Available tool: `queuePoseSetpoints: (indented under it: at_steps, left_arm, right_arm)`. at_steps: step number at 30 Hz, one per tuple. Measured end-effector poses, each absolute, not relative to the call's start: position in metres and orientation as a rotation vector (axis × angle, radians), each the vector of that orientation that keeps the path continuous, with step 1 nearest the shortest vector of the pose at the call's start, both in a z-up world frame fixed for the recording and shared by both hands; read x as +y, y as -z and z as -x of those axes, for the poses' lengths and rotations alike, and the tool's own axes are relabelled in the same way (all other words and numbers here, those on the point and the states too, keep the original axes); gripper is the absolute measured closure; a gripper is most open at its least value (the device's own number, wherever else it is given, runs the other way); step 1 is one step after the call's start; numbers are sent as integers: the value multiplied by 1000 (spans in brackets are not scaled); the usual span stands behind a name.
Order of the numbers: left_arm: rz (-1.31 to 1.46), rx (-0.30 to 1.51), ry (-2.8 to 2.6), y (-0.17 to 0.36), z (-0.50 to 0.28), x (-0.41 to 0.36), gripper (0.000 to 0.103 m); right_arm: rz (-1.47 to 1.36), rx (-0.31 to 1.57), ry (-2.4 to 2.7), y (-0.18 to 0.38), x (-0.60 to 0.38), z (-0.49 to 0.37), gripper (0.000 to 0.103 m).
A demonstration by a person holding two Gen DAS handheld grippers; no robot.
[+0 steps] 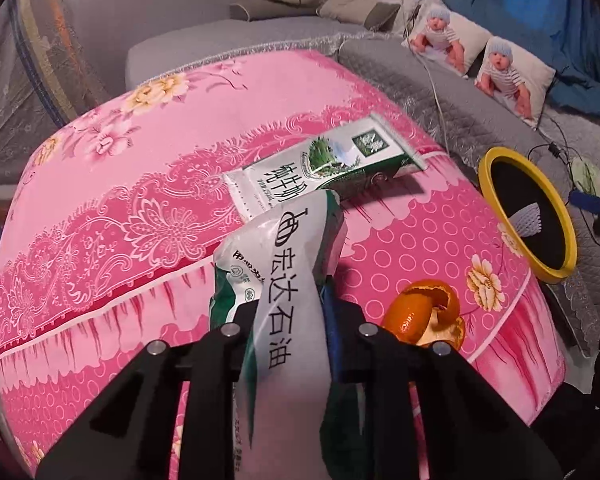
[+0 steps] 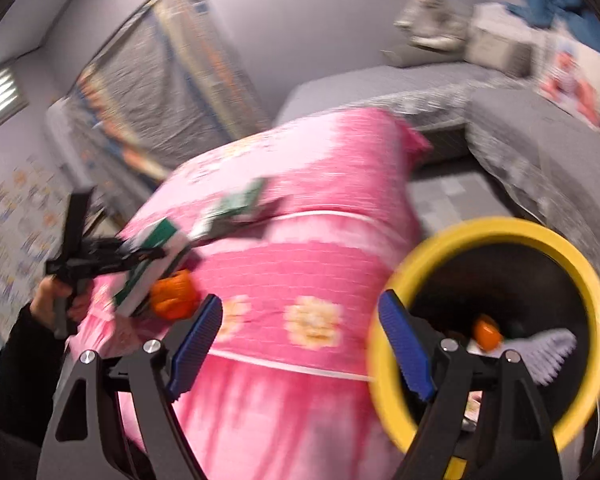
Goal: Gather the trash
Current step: 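Grasp the second orange peel with the right gripper while the left holds the bag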
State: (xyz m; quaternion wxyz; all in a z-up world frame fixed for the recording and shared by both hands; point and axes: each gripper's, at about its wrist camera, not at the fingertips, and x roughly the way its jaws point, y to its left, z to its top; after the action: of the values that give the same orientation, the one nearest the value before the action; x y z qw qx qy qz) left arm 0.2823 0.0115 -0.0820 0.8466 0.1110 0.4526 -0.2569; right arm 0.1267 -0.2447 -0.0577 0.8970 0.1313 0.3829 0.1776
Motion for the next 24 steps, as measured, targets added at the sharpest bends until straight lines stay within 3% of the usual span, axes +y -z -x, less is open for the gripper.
queuePoseSetpoints:
  at_steps: [10,24]
  left_arm:
    - [-79,806,494,44,-247,67,84]
    - [-14,671,445,24,-196,104,84]
  right_arm:
    - [-119,904,-542,82,-127,-169,27]
    - [-48,1060,-506,119,-69,-226,57]
